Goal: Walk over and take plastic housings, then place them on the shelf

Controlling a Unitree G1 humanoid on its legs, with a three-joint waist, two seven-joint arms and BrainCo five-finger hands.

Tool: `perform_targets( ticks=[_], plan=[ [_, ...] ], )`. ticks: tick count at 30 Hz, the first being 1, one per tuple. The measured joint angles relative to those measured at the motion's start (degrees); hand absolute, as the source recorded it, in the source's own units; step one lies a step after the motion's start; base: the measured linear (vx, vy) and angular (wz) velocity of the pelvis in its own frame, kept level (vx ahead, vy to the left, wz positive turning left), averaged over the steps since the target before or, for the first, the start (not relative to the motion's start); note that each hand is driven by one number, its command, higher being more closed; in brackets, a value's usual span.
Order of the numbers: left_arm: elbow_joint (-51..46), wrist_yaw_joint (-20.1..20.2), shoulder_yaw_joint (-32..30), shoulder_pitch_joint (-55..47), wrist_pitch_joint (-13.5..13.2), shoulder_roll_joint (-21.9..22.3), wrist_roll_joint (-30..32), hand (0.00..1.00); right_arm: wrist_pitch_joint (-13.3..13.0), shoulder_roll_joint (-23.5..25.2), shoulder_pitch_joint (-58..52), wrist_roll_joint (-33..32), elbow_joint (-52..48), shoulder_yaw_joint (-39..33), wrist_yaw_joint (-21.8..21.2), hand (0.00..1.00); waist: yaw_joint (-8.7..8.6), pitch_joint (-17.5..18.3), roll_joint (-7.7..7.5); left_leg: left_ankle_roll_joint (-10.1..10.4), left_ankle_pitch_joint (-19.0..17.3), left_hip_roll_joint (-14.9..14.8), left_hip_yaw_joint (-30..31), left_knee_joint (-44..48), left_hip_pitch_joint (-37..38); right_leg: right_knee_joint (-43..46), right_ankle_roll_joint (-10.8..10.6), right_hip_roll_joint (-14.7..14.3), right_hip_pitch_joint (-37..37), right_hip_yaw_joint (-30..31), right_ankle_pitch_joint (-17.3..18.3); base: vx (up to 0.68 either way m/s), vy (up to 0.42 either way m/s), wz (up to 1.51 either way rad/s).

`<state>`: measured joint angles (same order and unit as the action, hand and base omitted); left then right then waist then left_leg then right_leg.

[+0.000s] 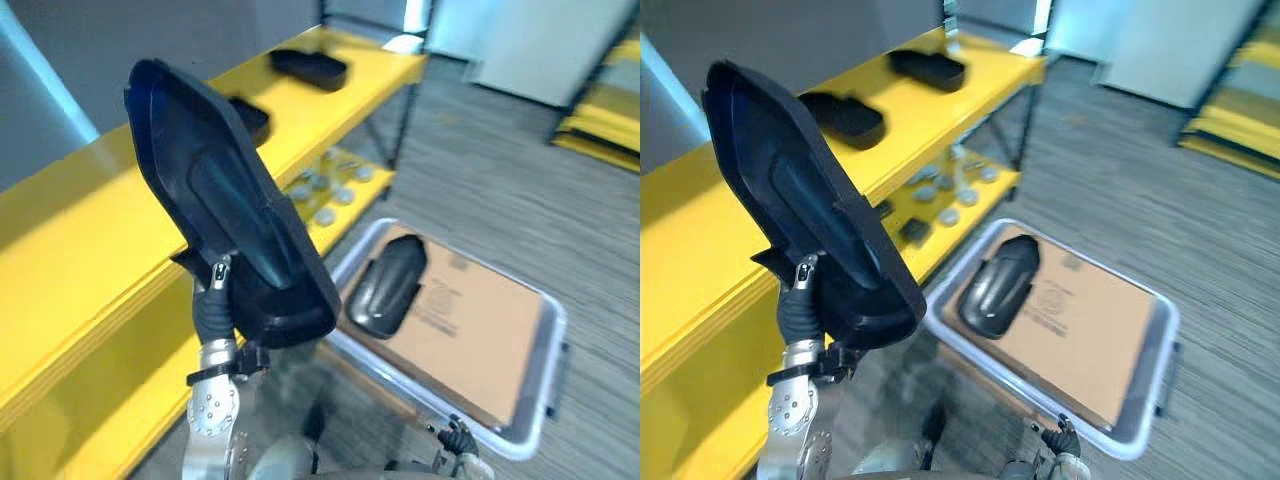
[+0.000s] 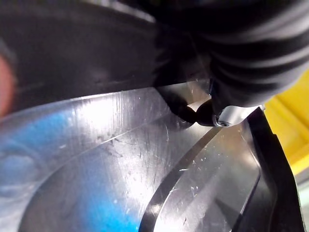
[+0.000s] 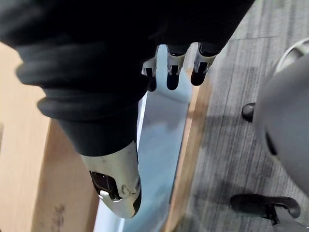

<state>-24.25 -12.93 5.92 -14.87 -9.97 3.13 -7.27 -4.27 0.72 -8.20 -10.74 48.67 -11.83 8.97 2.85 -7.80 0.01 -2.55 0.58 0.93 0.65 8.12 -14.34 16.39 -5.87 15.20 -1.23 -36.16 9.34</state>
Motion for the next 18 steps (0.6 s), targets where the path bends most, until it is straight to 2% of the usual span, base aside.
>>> perform_targets(
  ticks=[1, 2, 3, 4, 6, 8, 10, 11, 12, 13, 14, 15, 17, 18],
  plan=[
    [0.0, 0.0, 0.3, 0.5, -0.1, 0.1, -0.1, 1.0, 0.1, -0.2, -0.2, 0.0, -0.3, 0.8, 0.0, 0.0, -0.32, -0.3, 0.3, -1.6, -1.1, -3.3, -9.9, 2.1, -0.9, 1.0, -0.5, 1.1, -1.1, -2.7, 0.3, 0.06, 0.059, 1.35],
    [0.1, 0.0, 0.8, 0.8, -0.1, 0.1, -0.1, 1.0, 0.3, -0.3, -0.6, -0.1, -0.7, 0.9, 0.0, 0.0, -0.53, -0.4, 0.46, -1.8, -1.2, -6.2, -19.3, 4.2, -0.6, 2.0, -1.3, 1.9, -2.7, -5.2, 0.8, 0.09, 0.07, 1.34],
    [0.2, 0.1, 1.6, 1.1, -0.1, 0.1, -0.1, 1.0, 0.3, -0.4, -1.2, -0.1, -0.7, 0.9, 0.0, 0.0, -0.59, -0.4, 0.39, -2.0, -1.4, -7.0, -23.8, 4.6, 0.1, 1.9, -1.3, 2.7, -4.0, -6.5, 0.8, 0.08, 0.066, 1.13],
    [0.3, 0.2, 2.8, 1.5, -0.5, 0.0, -0.2, 1.0, 0.3, -0.3, -1.9, -0.3, -0.8, 1.0, -0.2, 0.0, -0.41, -0.3, 0.18, -2.8, -2.1, -6.5, -26.1, 4.6, 0.4, 0.8, -1.1, 3.3, -5.1, -7.8, 0.6, 0.08, 0.075, 0.73],
    [1.1, 0.3, 3.2, 2.3, -1.3, -0.1, -0.7, 1.0, 0.2, 0.0, -1.4, -0.7, -1.1, 0.9, -0.3, 0.0, 0.02, -0.3, 0.21, -2.7, -2.6, -4.6, -25.0, 4.5, -0.6, -2.4, -1.0, 3.4, -5.9, -8.1, 0.5, 0.06, 0.129, 0.47],
    [3.9, 0.5, 3.3, 3.7, -1.6, -0.1, -1.0, 1.0, 0.2, 0.8, -0.6, -1.1, -1.3, 0.8, -0.4, 0.0, -0.39, -0.2, 0.3, -3.2, -3.4, -2.6, -24.3, 4.5, -0.8, -4.2, -0.9, 3.6, -6.8, -7.8, 0.4, 0.07, 0.158, 0.54],
    [5.2, 0.5, 3.7, 3.8, -1.5, -0.1, -1.0, 1.0, 0.4, 1.3, -0.7, -1.1, -1.9, 0.9, -0.4, 0.0, -0.34, -0.1, 0.04, -3.8, -5.1, -1.5, -24.1, 6.1, -0.6, -2.6, 0.0, 5.1, -7.6, -7.7, 0.1, 0.13, 0.165, 0.32],
    [6.0, 0.6, 3.8, 3.7, -1.1, -0.1, -1.0, 1.0, 0.8, 1.3, -0.7, -1.1, -3.0, 1.1, -0.5, 0.0, -0.19, -0.3, 0.2, -4.4, -6.3, -0.7, -23.5, 7.2, 0.8, 4.1, 4.3, 7.6, -6.5, -4.3, -0.2, 0.14, 0.14, 0.14],
    [6.1, 0.5, 4.0, 3.7, -0.7, -0.2, -1.0, 1.0, 0.8, 1.3, -0.8, -1.1, -3.4, 1.1, -0.5, 0.0, -0.57, -0.3, 0.2, -4.4, -6.8, -0.3, -22.7, 7.1, 1.9, 8.4, 7.1, 8.5, -5.3, -1.2, -0.8, 0.16, 0.169, 0.36],
    [6.1, 0.5, 5.4, 4.1, -0.4, -1.2, -1.0, 1.0, 0.8, 1.1, -1.0, -1.1, -4.3, 1.1, -0.5, 0.0, -1.1, -0.3, 0.28, -4.4, -7.5, 0.1, -20.8, 6.8, 3.9, 17.2, 8.4, 8.2, -1.7, 8.5, -1.0, 0.15, 0.111, 0.67],
    [6.3, 0.6, 6.9, 5.0, -0.5, -2.3, -1.0, 1.0, 0.7, 1.5, -1.1, -1.1, -4.5, 1.3, -0.7, 0.0, -1.77, 0.0, 0.17, -4.2, -7.4, 0.5, -18.6, 5.2, 5.6, 22.3, 4.8, 4.5, 1.7, 16.8, 2.1, 0.15, 0.096, 0.76],
    [6.4, 0.6, 7.5, 5.5, -0.5, -2.7, -1.0, 1.0, 0.7, 1.6, -1.1, -1.1, -4.4, 1.4, -0.8, 0.0, -1.82, 0.1, -0.07, -4.0, -7.3, 1.0, -17.7, 3.7, 6.6, 23.5, 4.1, 2.7, 3.4, 19.5, 3.6, 0.17, 0.053, 0.71],
    [7.5, 0.5, 8.0, 6.8, -0.7, -2.8, -0.9, 1.0, 0.7, 1.6, -1.1, -0.9, -4.5, 1.6, -1.0, 0.0, -1.98, 0.8, -1.25, -2.8, -6.5, 1.7, -15.6, 1.1, 8.9, 23.3, 3.9, -2.9, 8.3, 24.7, 7.1, 0.16, 0.013, 0.65],
    [9.0, 0.4, 7.9, 7.5, -0.9, -2.8, -0.9, 1.0, 0.7, 1.6, -1.5, -0.6, -4.6, 1.9, -1.1, 0.0, -2.07, 0.7, -1.08, -2.7, -6.4, 2.5, -13.9, 1.1, 9.6, 21.5, 3.0, -5.1, 10.5, 26.8, 7.9, 0.13, -0.002, 0.7]
  ],
)
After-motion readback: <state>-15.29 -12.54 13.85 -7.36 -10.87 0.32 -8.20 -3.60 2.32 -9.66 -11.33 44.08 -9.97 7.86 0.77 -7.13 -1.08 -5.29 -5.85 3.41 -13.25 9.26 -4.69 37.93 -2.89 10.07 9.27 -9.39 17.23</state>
